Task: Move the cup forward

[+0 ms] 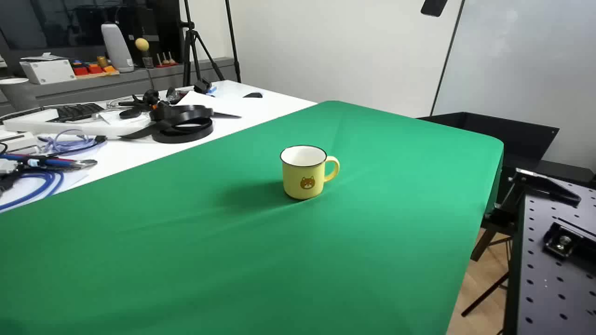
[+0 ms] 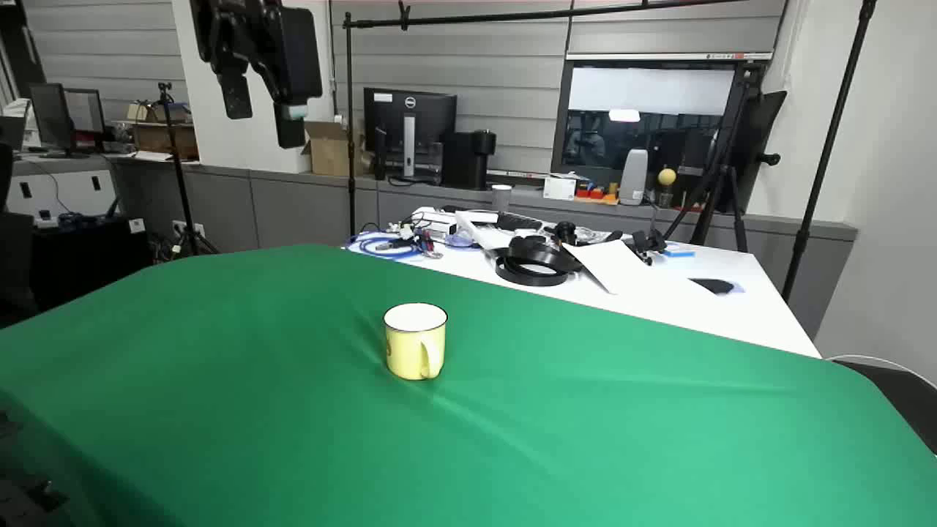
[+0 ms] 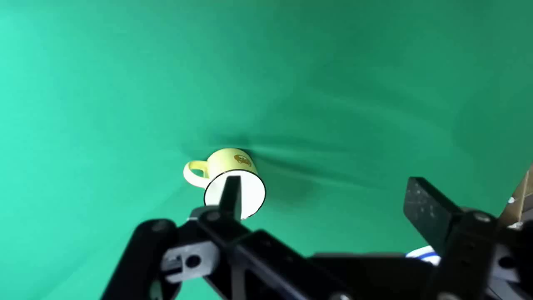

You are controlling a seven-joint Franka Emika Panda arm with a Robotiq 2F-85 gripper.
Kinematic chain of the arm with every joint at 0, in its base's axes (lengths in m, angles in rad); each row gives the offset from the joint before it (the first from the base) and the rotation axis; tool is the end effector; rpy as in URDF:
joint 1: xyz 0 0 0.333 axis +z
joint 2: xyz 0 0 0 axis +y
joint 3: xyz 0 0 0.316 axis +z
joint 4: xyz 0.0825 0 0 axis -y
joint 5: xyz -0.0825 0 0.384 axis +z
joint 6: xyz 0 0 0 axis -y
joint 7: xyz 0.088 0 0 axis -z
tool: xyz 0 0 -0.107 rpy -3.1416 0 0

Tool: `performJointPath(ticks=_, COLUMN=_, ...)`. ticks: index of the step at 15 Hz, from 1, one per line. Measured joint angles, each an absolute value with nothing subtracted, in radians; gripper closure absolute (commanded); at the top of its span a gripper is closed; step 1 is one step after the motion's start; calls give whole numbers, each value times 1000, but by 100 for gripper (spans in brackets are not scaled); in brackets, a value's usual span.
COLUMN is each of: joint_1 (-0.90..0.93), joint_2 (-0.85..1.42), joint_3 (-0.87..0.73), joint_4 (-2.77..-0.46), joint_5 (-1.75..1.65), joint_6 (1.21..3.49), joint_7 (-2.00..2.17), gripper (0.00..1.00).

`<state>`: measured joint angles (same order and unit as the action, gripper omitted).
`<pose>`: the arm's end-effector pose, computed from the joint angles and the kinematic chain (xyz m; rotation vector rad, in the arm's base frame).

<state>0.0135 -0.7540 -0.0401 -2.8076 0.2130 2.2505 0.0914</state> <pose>0.3298 -0.0019 0.4275 -2.8975 0.3315 -0.2733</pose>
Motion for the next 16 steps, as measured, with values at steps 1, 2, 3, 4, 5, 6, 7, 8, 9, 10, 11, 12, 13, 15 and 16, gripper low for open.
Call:
performJointPath(ticks=1, joint_1=13, joint_2=-753, joint_3=-40, joint_4=-2808, joint_5=213, joint_6=2250, joint_7=91, gripper=0)
performJointPath(ticks=2, joint_1=13, joint_2=-752, joint_3=-40, joint_4=-2808, joint_5=213, joint_6=2250, joint_7=91, gripper=0)
performJointPath(ticks=3, joint_1=13, joint_2=-752, joint_3=-40, joint_4=-2808, joint_5=213, joint_6=2250, joint_7=91, gripper=0)
performJointPath(ticks=4, joint_1=13, joint_2=-752, joint_3=-40, joint_4=-2808, joint_5=213, joint_6=2250, joint_7=91, gripper=0)
performJointPath(ticks=5, joint_1=13, joint_2=-752, joint_3=-40, joint_4=-2808, joint_5=213, joint_6=2250, joint_7=91, gripper=0)
performJointPath(ticks=6, joint_1=13, joint_2=-752, joint_3=-40, joint_4=-2808, joint_5=213, joint_6=2250, joint_7=91, gripper=0)
performJointPath(ticks=7, joint_1=13, joint_2=-752, joint_3=-40, joint_4=-2808, joint_5=213, joint_6=2250, joint_7=91, gripper=0)
performJointPath(ticks=8, joint_1=13, joint_2=-752, joint_3=-40, joint_4=-2808, joint_5=213, joint_6=2250, joint_7=91, gripper=0)
performJointPath(ticks=9, joint_1=13, joint_2=-752, joint_3=-40, joint_4=-2808, joint_5=213, joint_6=2249, joint_7=91, gripper=0)
performJointPath(ticks=10, joint_1=13, joint_2=-752, joint_3=-40, joint_4=-2808, joint_5=213, joint_6=2249, joint_7=91, gripper=0)
performJointPath(ticks=11, joint_1=13, joint_2=-752, joint_3=-40, joint_4=-2807, joint_5=213, joint_6=2249, joint_7=91, gripper=0)
performJointPath(ticks=12, joint_1=12, joint_2=-749, joint_3=-39, joint_4=-2806, joint_5=210, joint_6=2253, joint_7=90, gripper=0)
performJointPath(ticks=13, joint_1=10, joint_2=-741, joint_3=-39, joint_4=-2802, joint_5=202, joint_6=2261, joint_7=83, gripper=0)
performJointPath(ticks=15, joint_1=-4, joint_2=-699, joint_3=-38, joint_4=-2789, joint_5=171, joint_6=2291, joint_7=72, gripper=0)
performJointPath(ticks=16, joint_1=-15, joint_2=-666, joint_3=-38, joint_4=-2782, joint_5=149, joint_6=2315, joint_7=67, gripper=0)
